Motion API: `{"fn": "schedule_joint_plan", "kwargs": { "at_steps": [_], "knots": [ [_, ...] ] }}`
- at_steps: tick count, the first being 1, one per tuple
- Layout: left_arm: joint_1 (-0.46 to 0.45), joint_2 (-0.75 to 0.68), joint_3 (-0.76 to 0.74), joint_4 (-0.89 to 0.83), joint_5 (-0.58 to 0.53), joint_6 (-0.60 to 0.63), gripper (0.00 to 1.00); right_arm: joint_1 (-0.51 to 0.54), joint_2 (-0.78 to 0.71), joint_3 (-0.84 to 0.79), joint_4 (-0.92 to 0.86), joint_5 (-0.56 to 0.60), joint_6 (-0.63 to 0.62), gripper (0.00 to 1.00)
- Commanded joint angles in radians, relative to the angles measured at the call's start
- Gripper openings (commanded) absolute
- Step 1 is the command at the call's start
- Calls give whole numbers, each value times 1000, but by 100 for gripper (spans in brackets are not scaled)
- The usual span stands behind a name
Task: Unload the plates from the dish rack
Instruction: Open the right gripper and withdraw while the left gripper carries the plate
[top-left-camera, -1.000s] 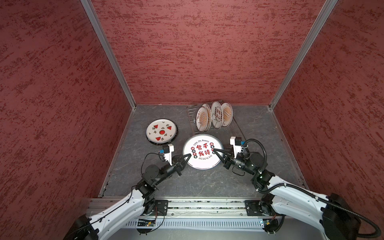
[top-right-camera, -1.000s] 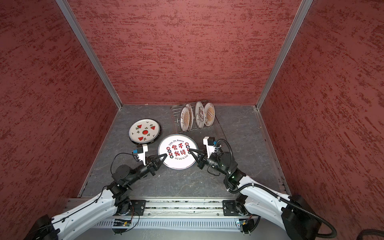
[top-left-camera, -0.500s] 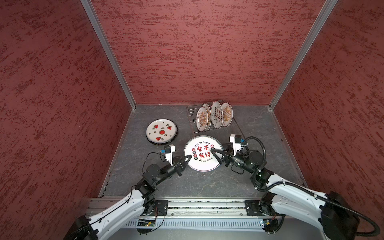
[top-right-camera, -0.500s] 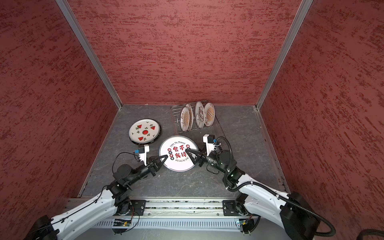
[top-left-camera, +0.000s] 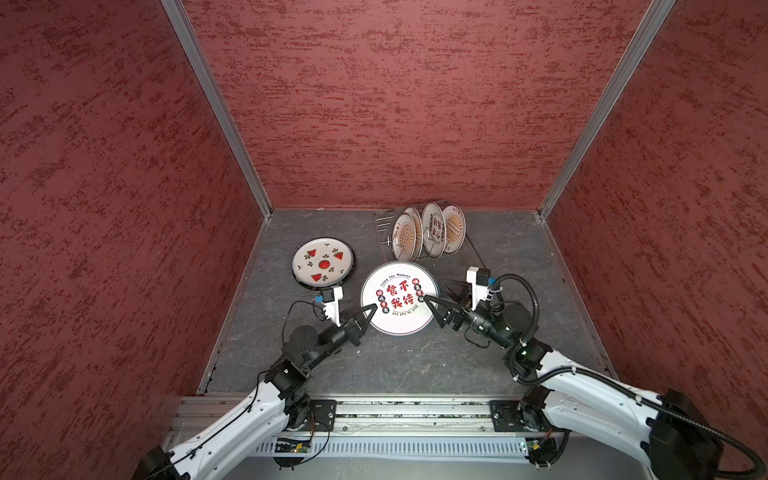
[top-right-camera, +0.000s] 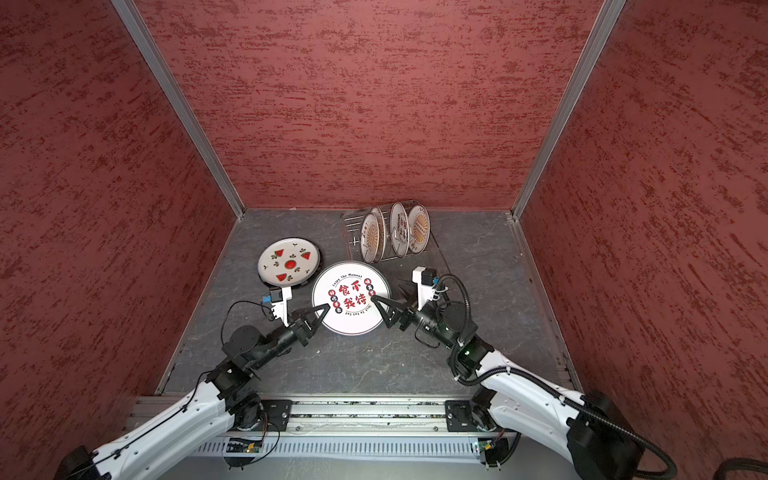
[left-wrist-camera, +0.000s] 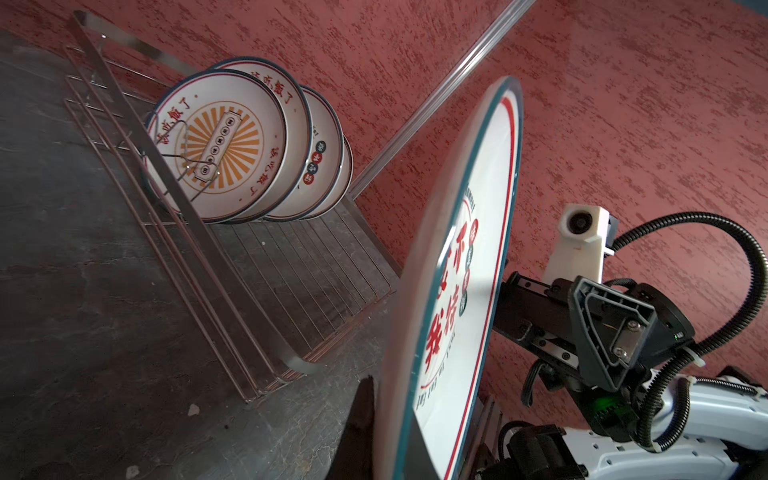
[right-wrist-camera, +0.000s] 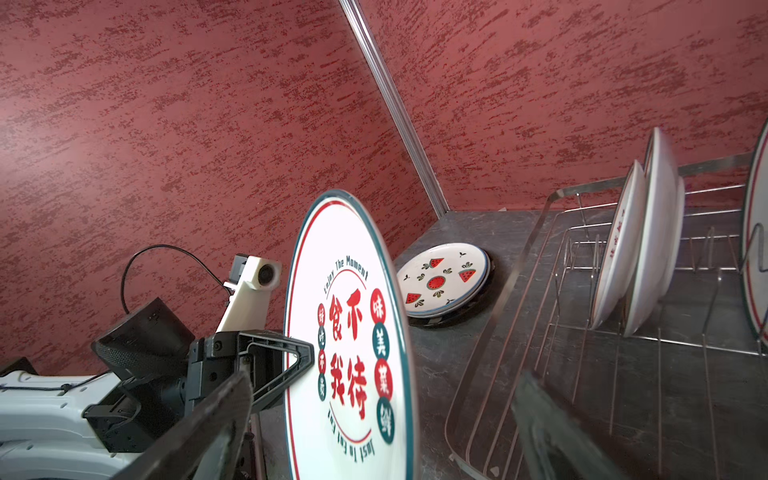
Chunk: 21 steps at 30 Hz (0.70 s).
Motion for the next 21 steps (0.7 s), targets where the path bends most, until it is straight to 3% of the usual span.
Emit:
{"fn": "schedule_joint_plan", "kwargs": {
  "at_steps": [1, 5, 15, 21],
  "knots": [
    [38, -36, 32, -19, -1, -50, 0, -4, -8, -15, 18, 5, -24, 99],
    [124, -62, 54, -126, 18, -113, 0, -4, 6, -5, -1, 1, -40, 99],
    [421, -104, -4, -144, 226, -329, 0, -3, 83, 22, -1, -30, -82, 99],
    [463, -117, -3, -300, 195, -351, 0, 6, 162, 65, -25, -32, -111, 99]
  ]
}}
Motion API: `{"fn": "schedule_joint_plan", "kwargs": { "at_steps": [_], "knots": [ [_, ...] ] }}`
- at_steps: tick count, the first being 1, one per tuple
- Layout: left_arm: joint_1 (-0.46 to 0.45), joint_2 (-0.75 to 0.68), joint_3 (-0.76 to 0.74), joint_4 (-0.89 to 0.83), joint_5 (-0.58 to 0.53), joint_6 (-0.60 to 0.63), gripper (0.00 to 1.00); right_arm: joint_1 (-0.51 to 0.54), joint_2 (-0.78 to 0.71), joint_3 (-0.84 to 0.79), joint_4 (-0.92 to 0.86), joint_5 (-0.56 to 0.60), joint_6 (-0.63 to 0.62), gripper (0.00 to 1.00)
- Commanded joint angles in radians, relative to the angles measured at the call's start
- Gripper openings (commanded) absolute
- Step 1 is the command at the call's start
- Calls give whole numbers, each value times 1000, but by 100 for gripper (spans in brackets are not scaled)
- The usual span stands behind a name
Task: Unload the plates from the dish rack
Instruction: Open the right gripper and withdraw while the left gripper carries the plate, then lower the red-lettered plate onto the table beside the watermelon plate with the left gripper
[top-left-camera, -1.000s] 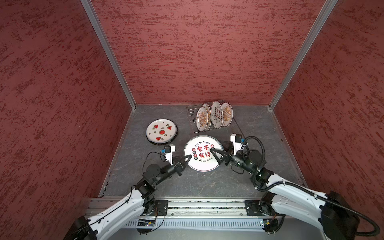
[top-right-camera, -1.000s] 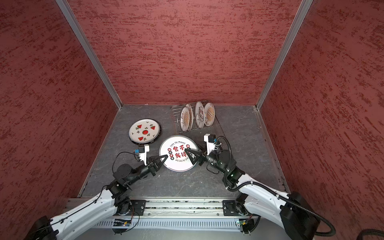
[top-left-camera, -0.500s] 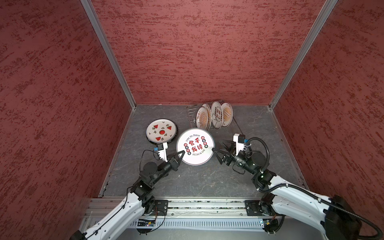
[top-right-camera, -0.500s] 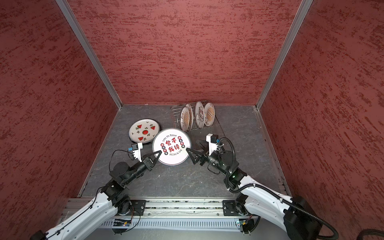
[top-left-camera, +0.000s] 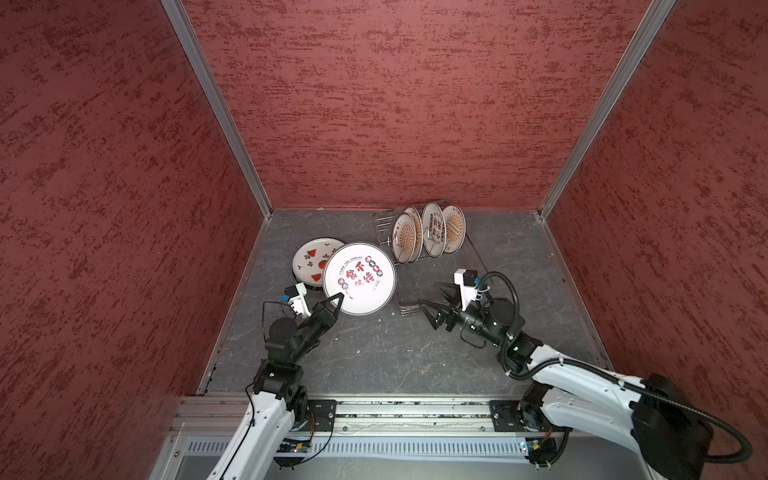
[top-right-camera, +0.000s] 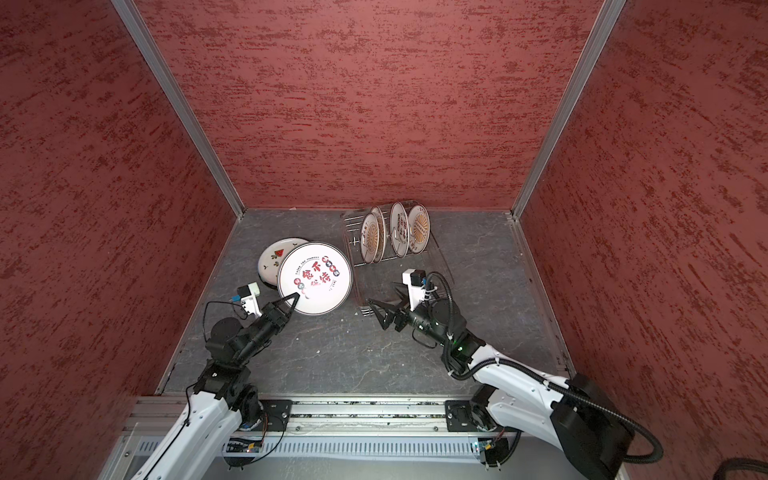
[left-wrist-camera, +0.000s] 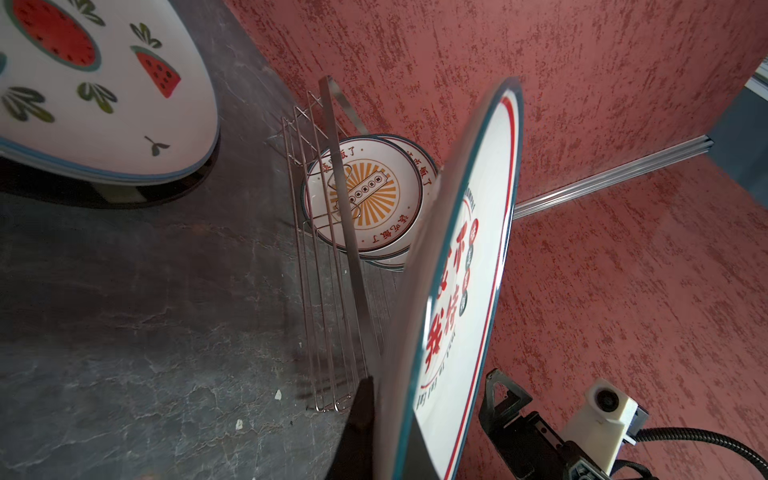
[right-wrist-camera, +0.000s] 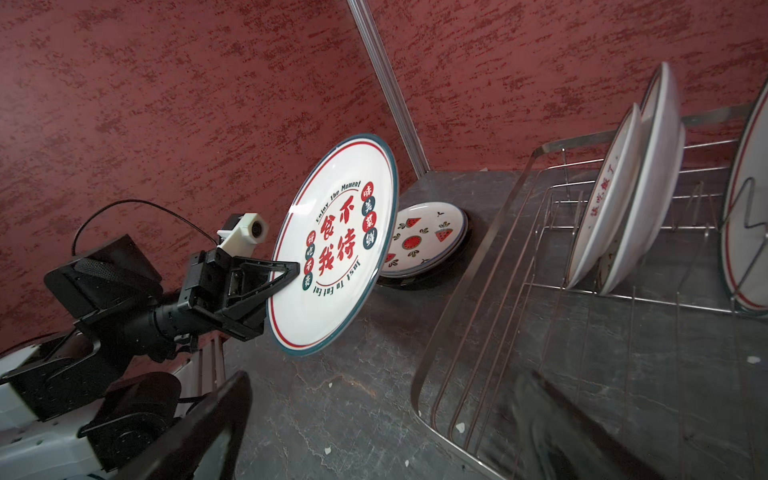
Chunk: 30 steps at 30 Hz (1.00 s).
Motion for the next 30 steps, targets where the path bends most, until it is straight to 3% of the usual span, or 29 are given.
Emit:
{"fn": "schedule_joint_plan", "kwargs": {
  "at_steps": [1, 5, 12, 30],
  "knots": [
    [9, -26, -3, -90, -9, -47, 0, 7, 30, 48, 1, -17, -37, 99],
    [9, -31, 12, -239, -96, -67, 0, 13, 66, 64, 2, -28, -47, 99],
    [7, 34, 40, -333, -139, -91, 0, 40, 111, 101, -32, -35, -84, 99],
    [-102, 239, 39, -278, -201, -155, 0, 102, 229, 202, -107, 35, -136, 99]
  ]
}}
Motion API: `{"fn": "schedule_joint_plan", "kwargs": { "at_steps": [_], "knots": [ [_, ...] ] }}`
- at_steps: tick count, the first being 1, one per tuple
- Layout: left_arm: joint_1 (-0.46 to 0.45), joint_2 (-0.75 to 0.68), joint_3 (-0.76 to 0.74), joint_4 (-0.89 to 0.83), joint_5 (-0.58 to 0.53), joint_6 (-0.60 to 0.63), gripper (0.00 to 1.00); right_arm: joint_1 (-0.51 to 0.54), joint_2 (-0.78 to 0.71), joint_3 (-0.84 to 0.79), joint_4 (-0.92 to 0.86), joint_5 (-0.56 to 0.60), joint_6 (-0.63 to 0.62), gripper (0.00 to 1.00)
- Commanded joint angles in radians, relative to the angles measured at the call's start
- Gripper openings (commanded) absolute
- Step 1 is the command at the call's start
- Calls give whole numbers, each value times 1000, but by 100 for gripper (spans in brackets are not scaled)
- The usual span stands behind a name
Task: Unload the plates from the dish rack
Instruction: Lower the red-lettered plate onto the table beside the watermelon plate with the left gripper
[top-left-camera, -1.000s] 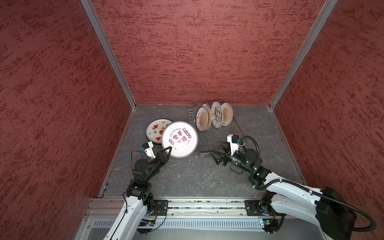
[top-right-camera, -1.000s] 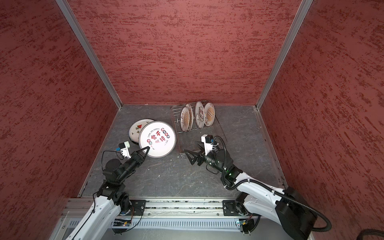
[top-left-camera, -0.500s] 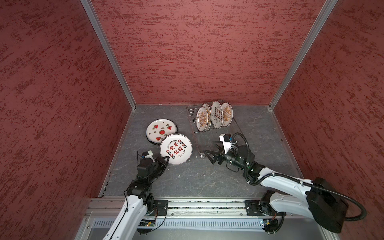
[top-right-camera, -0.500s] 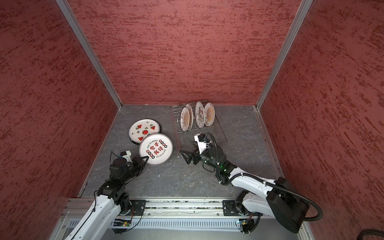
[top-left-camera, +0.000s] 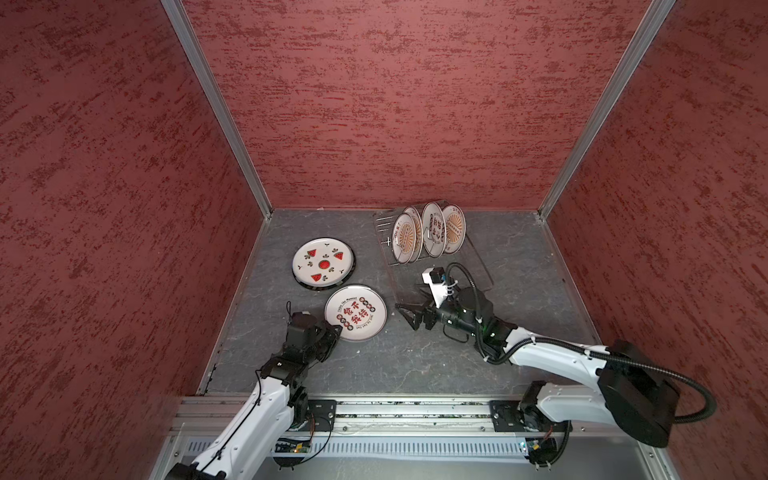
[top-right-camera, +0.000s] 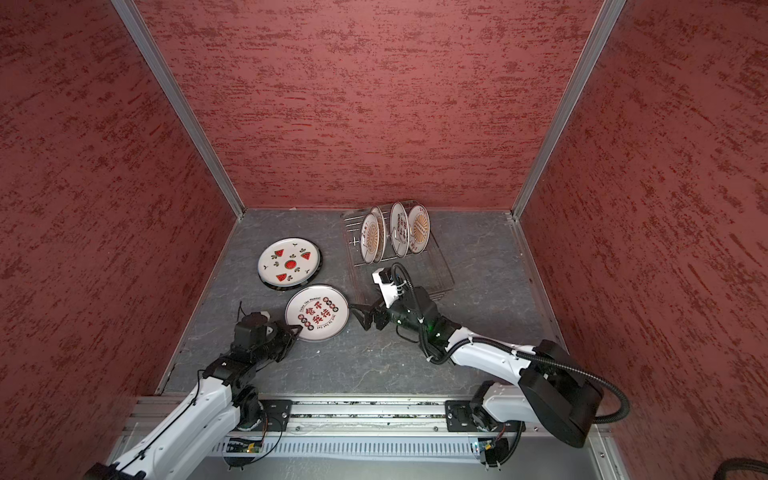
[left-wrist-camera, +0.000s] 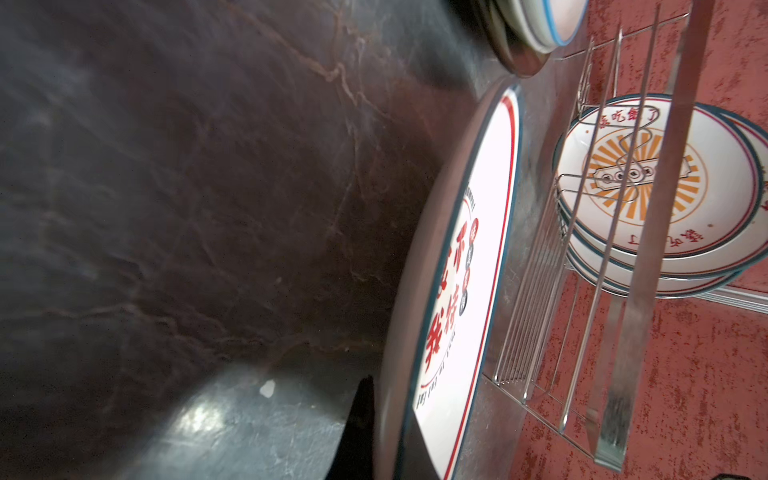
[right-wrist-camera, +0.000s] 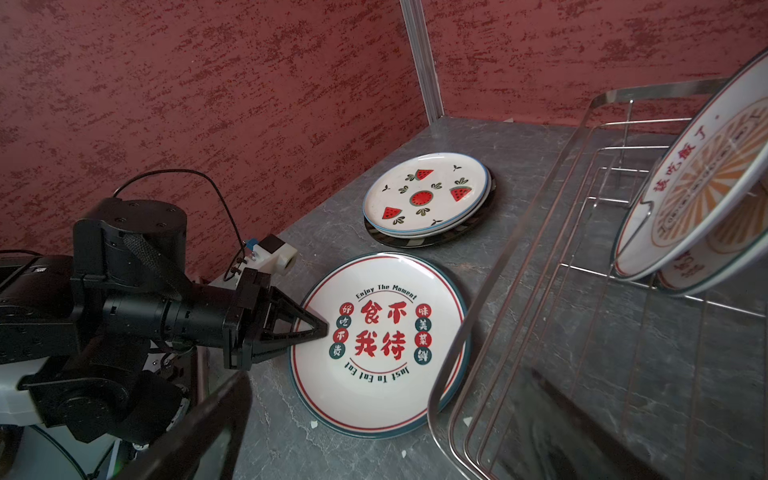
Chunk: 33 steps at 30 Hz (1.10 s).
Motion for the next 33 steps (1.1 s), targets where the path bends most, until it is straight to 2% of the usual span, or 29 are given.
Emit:
{"fn": "schedule_joint_plan", "kwargs": {
  "at_steps": [1, 11, 14, 19, 22, 29, 31, 33],
  "knots": [
    [-26, 15, 32, 98, -42, -14, 0, 16, 8, 38, -12, 30, -27, 99],
    [-47, 84, 37, 120, -34, -33, 1, 28, 23, 61, -39, 58, -41, 99],
    [-49, 113, 41, 126, -18, -35, 13, 28, 36, 73, -49, 59, -44, 99],
    [-47, 133, 43, 131, -19, -31, 18, 31, 53, 91, -59, 65, -47, 99],
    [-46, 134, 46, 127, -29, -21, 32, 34, 62, 99, -65, 62, -50, 99],
    [-46, 142, 45, 121, -57, -21, 42, 36, 74, 103, -64, 62, -54, 99],
    [-46, 143, 46, 112, -73, -21, 54, 36, 77, 105, -64, 60, -55, 99],
    [-43, 139, 44, 108, -95, -19, 58, 37, 80, 107, -64, 58, -57, 99]
  ]
}}
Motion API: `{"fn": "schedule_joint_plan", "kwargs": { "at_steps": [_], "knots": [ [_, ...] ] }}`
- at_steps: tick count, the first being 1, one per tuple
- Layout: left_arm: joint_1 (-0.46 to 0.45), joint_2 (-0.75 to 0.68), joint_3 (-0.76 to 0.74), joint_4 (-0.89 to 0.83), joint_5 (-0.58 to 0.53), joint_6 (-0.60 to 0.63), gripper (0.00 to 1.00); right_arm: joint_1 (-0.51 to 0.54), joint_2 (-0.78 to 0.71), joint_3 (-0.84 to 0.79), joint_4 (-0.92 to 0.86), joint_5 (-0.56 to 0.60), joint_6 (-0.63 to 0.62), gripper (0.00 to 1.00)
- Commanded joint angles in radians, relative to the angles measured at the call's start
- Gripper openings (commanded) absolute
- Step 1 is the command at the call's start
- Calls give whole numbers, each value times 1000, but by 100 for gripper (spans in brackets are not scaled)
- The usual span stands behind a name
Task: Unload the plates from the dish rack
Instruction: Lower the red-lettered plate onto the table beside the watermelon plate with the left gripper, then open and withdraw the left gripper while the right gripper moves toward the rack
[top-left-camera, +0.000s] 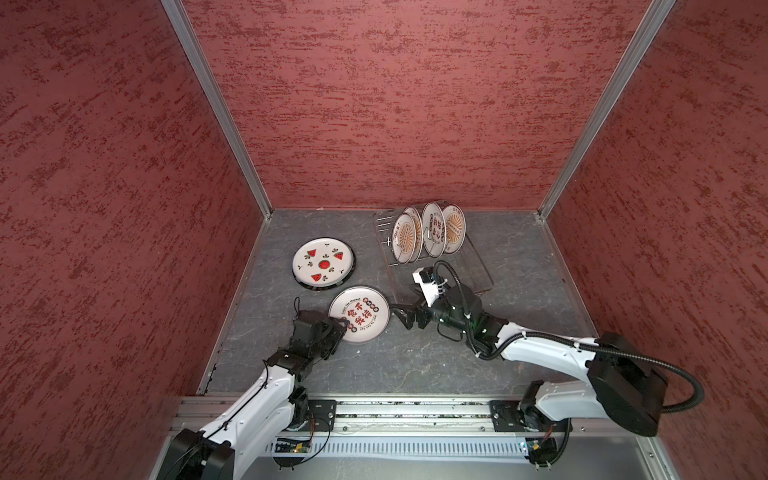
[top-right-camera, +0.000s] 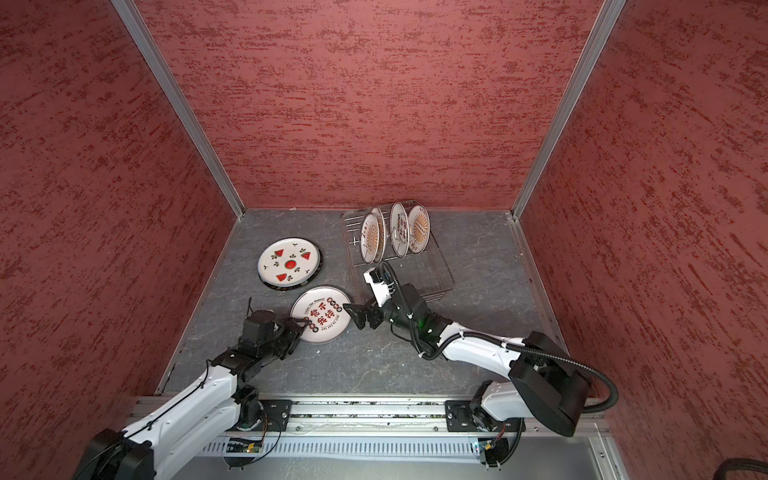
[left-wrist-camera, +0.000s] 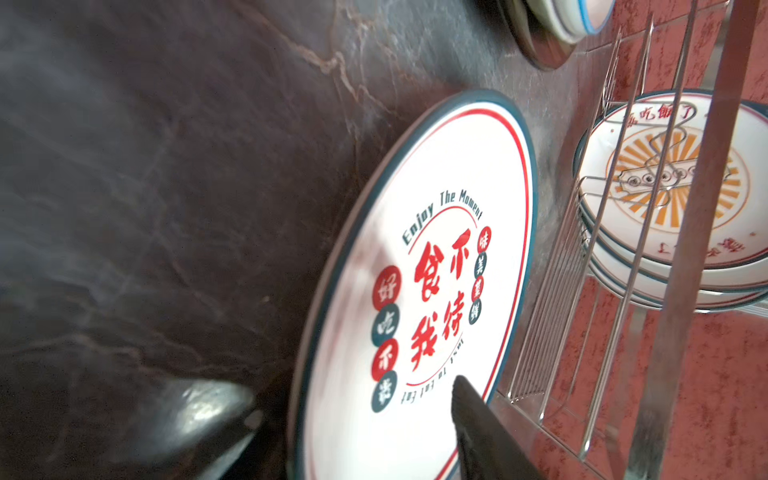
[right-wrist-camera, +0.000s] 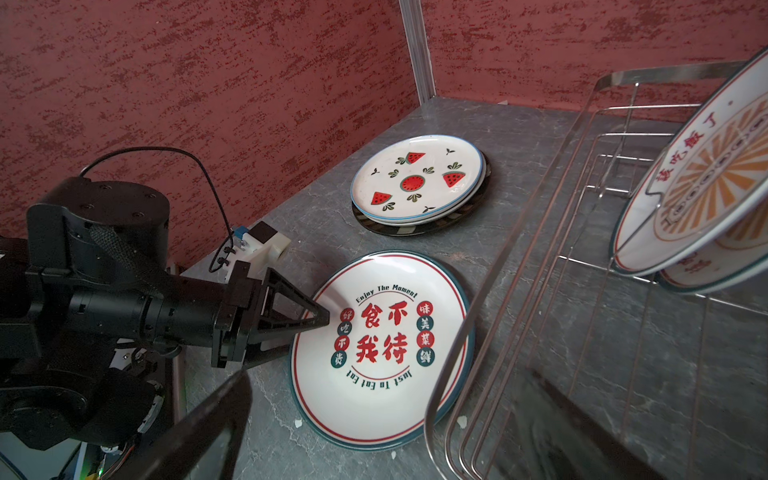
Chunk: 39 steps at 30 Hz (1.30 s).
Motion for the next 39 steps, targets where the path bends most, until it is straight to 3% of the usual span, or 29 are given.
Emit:
{"fn": "schedule_joint_plan", "kwargs": {
  "at_steps": [1, 9, 13, 17, 19, 22, 25, 29, 31, 34, 39],
  "knots": [
    [2, -6, 24, 10, -46, 9, 60, 9, 11, 37, 2, 9, -23, 99],
    [2, -27, 25, -31, -124, 18, 89, 9, 10, 29, 10, 9, -23, 99],
    [4, -75, 28, -84, -182, 28, 98, 9, -8, 5, 43, 17, -14, 99],
    [2, -167, 30, -137, -247, 64, 99, 9, -43, -29, 90, 20, 3, 99],
    [-3, -221, 39, -151, -277, 141, 100, 8, -58, -44, 112, 29, 19, 99],
    [-19, -325, 36, -135, -282, 247, 99, 6, -100, -98, 211, 135, 69, 99],
    [-40, -430, -13, -22, -217, 349, 99, -10, -147, -160, 309, 179, 108, 99],
    [-46, -537, -88, 196, -45, 486, 99, -36, -164, -121, 210, 187, 105, 99],
    [-55, -568, -93, 220, -37, 516, 99, -56, -170, -111, 173, 206, 107, 99],
    [-57, -571, -93, 251, -31, 538, 99, -106, -198, -109, 131, 226, 126, 99],
    [-66, -457, -144, 558, 162, 545, 99, -223, -237, -44, -9, 200, 126, 99]
  ]
}}
